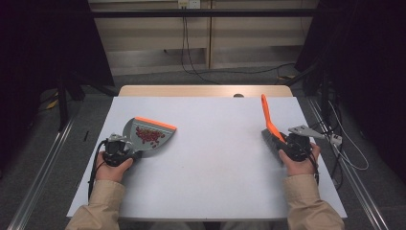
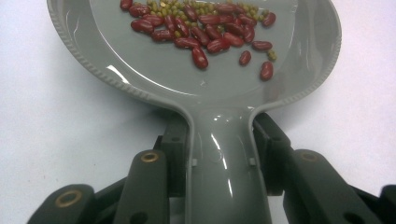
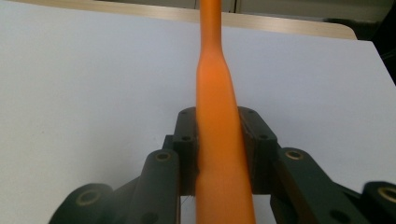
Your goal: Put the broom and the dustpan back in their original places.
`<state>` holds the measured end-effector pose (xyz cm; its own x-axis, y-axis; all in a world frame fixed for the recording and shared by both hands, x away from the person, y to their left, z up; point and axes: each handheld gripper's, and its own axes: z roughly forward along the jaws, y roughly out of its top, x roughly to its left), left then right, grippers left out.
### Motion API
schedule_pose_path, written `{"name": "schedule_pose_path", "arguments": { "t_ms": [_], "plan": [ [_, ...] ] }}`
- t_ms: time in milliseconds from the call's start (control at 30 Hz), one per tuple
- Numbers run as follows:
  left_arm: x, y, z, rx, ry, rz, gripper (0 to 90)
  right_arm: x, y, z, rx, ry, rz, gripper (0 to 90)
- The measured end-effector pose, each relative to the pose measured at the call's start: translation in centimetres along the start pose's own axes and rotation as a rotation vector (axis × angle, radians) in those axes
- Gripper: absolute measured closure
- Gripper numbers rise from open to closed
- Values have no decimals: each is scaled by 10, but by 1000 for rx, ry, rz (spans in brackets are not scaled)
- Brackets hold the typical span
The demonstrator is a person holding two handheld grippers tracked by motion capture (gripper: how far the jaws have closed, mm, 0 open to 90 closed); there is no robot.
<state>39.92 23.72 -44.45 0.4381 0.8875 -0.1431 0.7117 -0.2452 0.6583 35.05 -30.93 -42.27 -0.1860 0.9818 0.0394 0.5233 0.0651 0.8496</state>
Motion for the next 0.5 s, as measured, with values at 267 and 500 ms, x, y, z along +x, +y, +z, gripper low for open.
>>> {"name": "schedule_pose_path", "arguments": {
  "t_ms": [267,500],
  "plan": [
    [1,-1,0,-1,13,-12,634,-3,-2,-2,-3,-17,2,712],
    [0,-3,1,-13,19,-21,632,-2,-9,-1,3,-46,-20,711]
  ]
}}
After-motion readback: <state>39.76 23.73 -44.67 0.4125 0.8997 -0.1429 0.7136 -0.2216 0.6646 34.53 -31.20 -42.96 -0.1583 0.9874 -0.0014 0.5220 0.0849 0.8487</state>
